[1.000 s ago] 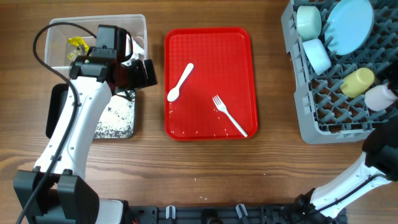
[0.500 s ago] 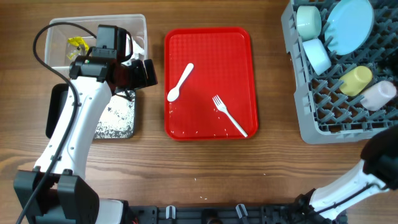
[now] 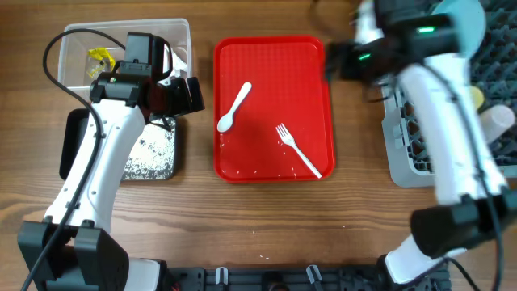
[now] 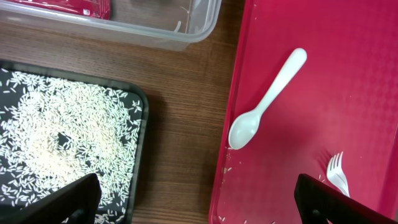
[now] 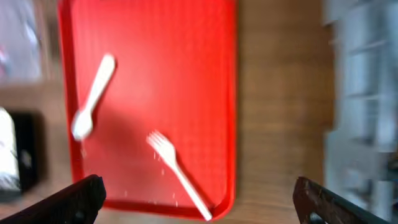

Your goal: Sort waste into correct bins and load items into the dishwasher rack

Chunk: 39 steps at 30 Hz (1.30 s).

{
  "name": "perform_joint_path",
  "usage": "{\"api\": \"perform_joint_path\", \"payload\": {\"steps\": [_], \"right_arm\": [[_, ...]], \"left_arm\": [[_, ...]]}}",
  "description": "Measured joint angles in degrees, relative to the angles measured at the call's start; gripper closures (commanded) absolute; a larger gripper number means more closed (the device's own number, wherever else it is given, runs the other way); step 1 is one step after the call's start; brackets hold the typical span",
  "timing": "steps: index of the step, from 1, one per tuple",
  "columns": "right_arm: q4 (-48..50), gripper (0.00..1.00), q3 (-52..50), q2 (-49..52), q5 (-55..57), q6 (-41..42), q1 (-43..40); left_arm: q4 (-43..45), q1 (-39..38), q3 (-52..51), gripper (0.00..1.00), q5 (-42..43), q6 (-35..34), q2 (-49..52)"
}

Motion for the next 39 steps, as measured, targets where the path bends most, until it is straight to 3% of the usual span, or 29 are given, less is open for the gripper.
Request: {"api": "perform_joint_path", "payload": {"steps": [3,9,14,18,22,24,28,34,39], "right_arm": [[2.03,0.01,-6.84,3.56,1.14,0.13,5.60],[12.39,0.12,-23.21,5.18,-0.94,-1.62,7.93],[23.08,0.32,-33.92,5.29,-2.82,-2.84,10.93],[29.97,0.41,-39.12,5.29,-3.37,-2.67,12.13],[34.14,0.61,-42.38,4.87,-3.50,-2.62,12.31],[35.95,0.80,-43.15,4.61,-3.48,-2.36,12.31],[36.76,0.93,-43.69,4.50,-3.52,-0.87,12.31],[36.39,0.96,-43.71,4.39,-3.56,3.76,12.31],[28.09,0.96,-40.59,2.49,-3.26,6.49,11.39]], "left_arm": [[0.00,0.00,0.00,0.00,0.00,0.00,0.00],[-0.02,0.00,0.00,0.00,0.00,0.00,0.00],[0.02,0.00,0.00,0.00,-0.02,0.00,0.00],[0.00,0.00,0.00,0.00,0.00,0.00,0.00],[-0.02,0.00,0.00,0.00,-0.02,0.00,0.00],[0.00,0.00,0.00,0.00,0.00,0.00,0.00],[0.00,0.00,0.00,0.00,0.00,0.00,0.00],[0.00,0.00,0.00,0.00,-0.02,0.00,0.00],[0.00,0.00,0.00,0.00,0.00,0.00,0.00]]}}
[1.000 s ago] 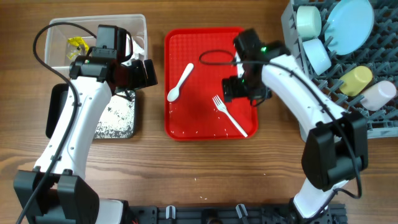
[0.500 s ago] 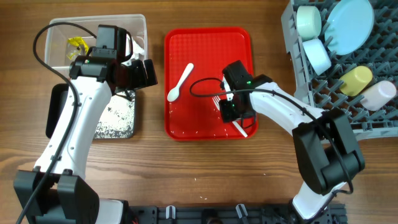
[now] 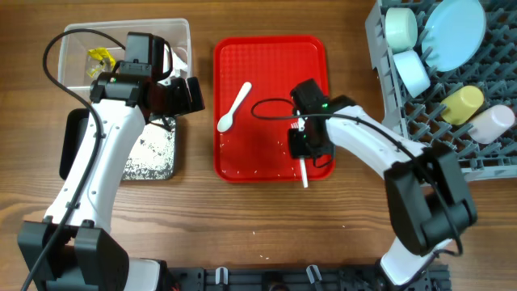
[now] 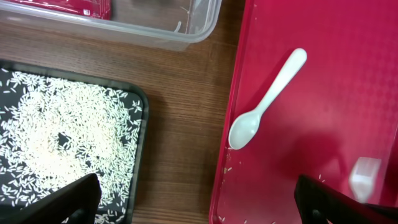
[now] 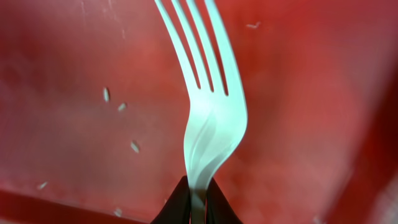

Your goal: Sort waste into correct bins and load items into the dishwasher rack

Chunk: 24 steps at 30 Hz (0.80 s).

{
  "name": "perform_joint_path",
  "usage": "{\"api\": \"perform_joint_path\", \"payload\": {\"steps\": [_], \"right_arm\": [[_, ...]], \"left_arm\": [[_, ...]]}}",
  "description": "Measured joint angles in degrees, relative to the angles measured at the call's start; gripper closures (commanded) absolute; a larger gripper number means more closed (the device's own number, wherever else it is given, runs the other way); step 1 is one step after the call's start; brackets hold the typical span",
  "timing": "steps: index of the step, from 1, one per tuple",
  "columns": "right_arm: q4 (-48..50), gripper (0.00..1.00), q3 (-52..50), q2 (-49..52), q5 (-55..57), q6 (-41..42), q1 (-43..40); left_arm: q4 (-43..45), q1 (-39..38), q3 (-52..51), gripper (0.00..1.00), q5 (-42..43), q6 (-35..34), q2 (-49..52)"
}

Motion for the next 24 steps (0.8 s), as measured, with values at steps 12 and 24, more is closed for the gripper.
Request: {"api": "perform_joint_path", "payload": {"steps": [12,24], "right_arm": [[-16.98,0.94,9.86,-33.53,7.76,20.96,-25.99],[-23.02,0.59,4.37,-34.56,20.83,52.17,-41.27]], "left_arm": [[-0.02,0.00,0.00,0.00,-0.02,0.00,0.00],[0.00,0.00,0.00,0.00,0.00,0.00,0.00]]}}
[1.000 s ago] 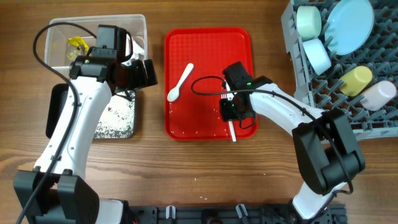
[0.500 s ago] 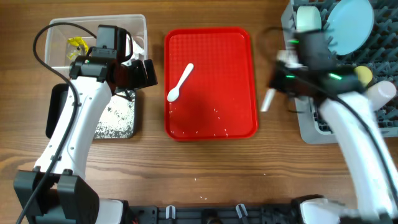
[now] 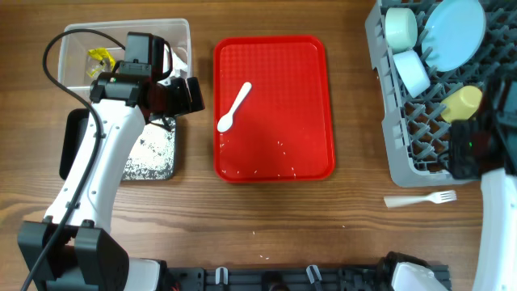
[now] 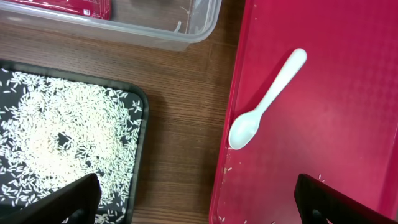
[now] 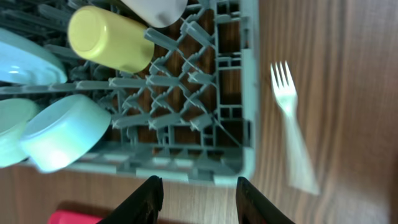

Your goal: Sort waste into correct bins and load items into the dishwasher rack

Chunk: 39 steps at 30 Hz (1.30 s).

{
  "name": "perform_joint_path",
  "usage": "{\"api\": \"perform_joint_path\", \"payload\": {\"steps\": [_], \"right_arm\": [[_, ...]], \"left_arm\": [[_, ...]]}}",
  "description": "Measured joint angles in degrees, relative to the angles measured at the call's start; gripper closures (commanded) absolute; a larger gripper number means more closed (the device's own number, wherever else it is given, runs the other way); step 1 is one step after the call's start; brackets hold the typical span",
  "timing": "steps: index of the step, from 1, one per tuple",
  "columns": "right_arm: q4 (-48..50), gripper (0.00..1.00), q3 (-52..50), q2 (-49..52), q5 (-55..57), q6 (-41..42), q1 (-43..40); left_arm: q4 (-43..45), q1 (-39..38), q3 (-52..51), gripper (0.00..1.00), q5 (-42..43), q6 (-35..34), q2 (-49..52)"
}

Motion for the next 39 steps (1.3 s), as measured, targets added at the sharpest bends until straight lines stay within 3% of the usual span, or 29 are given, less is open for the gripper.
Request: {"api": "perform_joint_path", "payload": {"steps": [4,10,14,17,20,24,28,33,39], "right_arm": [[4.37,0.58,-0.98,6.91,-0.28,-3.28,0.00],[4.39,0.43,-1.09,10.62,-2.71,-11.76,0.00],[6.73,0.18,-1.14,10.36,-7.08,-20.37,0.07],[15.54,0.00,-1.40,10.12,-19.19,-35.78,3.02],[23.80,0.01,-1.46,10.12,-27.78,-44.54,12.09],[34.29,0.00,-0.59,12.35,-28.48,-45.62,29.09],[37.38,0.00,6.73,24.76,-27.91,-44.96,39.23],[36.06,0.00,21.66,44.17,-28.13,-43.25,43.41],[38.97,0.00,26.18,52.74,-28.13,-35.06,44.68]], "left_arm": [[0.00,0.00,0.00,0.00,0.00,0.00,0.02],[0.00,0.00,0.00,0.00,0.00,0.00,0.00],[0.00,0.00,0.00,0.00,0.00,0.00,0.00],[0.02,0.00,0.00,0.00,0.00,0.00,0.00],[0.00,0.00,0.00,0.00,0.00,0.00,0.02],[0.04,0.00,0.00,0.00,0.00,0.00,0.02],[-0.02,0.00,0.00,0.00,0.00,0.00,0.00],[0.02,0.00,0.00,0.00,0.00,0.00,0.00],[-0.02,0.00,0.00,0.00,0.00,0.00,0.02]]}}
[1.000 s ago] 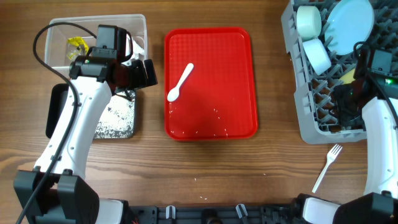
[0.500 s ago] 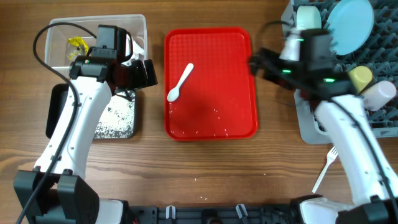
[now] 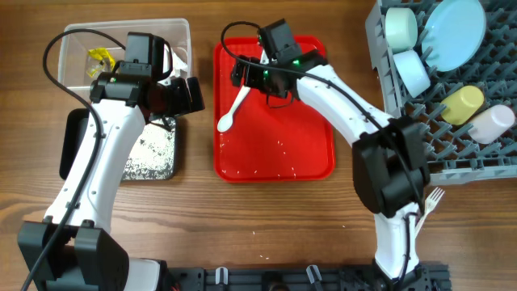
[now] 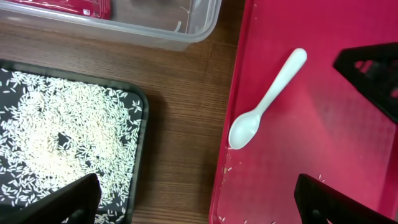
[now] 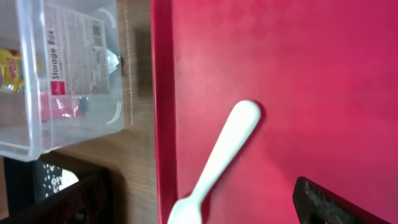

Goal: Sort waste into correct bins and load items into the dishwasher rack
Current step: 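Reach the right gripper back to the white spoon on the red tray, then grasp the white spoon with the right gripper and lift it, then carry the white spoon to the rack and insert it into the slots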

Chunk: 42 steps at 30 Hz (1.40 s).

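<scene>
On the red tray [image 3: 283, 129] lies a white spoon [image 3: 233, 109], near its left edge. My right gripper [image 3: 250, 77] hovers open over the spoon's handle; the spoon [image 5: 219, 155] shows between its fingers [image 5: 68, 202]. The white fork [image 3: 433, 196] lies on the table below the grey dishwasher rack [image 3: 397, 153], partly hidden by my right arm. My left gripper [image 3: 182, 95] hangs open between the rice tray and the red tray, and the spoon [image 4: 267, 99] lies ahead of it.
A clear bin [image 3: 179, 31] with a yellow wrapper stands at the back left. In front of it is a black tray [image 3: 153, 158] of spilled rice. The rack holds cups, bowls and a plate [image 3: 452, 28]. Rice grains dot the red tray.
My right gripper was by the rack's lower right corner, next to the fork on the table. Now it is open over the spoon's handle on the tray. The left arm has not moved.
Spoon and fork both lay on the tray, my right gripper open near the rack. Then it was shut on the fork at the tray's lower right. Then the fork lay on the table below the rack. Now the gripper is over the spoon.
</scene>
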{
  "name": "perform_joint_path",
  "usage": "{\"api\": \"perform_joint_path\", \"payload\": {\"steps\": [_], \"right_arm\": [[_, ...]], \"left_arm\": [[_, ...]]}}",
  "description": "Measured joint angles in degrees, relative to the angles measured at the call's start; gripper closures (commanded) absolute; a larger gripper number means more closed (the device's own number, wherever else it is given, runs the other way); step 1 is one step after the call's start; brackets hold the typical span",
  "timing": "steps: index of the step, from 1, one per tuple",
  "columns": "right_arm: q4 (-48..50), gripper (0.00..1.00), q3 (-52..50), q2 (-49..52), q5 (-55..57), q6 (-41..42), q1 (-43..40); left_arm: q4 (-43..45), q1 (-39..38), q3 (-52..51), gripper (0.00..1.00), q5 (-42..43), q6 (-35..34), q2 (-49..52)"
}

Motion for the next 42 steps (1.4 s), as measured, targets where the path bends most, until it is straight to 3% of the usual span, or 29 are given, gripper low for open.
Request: {"api": "perform_joint_path", "payload": {"steps": [10,11,16,30,37,42], "right_arm": [[0.98,0.01,0.57,5.97,2.21,13.40,6.64],[1.01,0.07,0.68,6.49,2.29,14.51,6.58],[1.20,0.59,0.96,7.45,3.69,17.29,6.45],[5.07,0.95,1.42,9.90,5.53,23.23,7.02],[5.97,0.96,1.44,10.01,6.23,22.34,7.43],[3.06,0.96,1.44,9.49,2.05,14.99,5.16]], "left_arm": [[0.00,0.00,0.00,0.00,0.00,0.00,0.00],[0.02,0.00,0.00,0.00,-0.02,0.00,0.00],[0.00,0.00,0.00,0.00,0.00,0.00,0.00],[0.02,0.00,0.00,0.00,0.00,0.00,0.00],[0.02,0.00,0.00,0.00,-0.02,0.00,0.00],[0.02,0.00,0.00,0.00,0.00,0.00,0.00]]}}
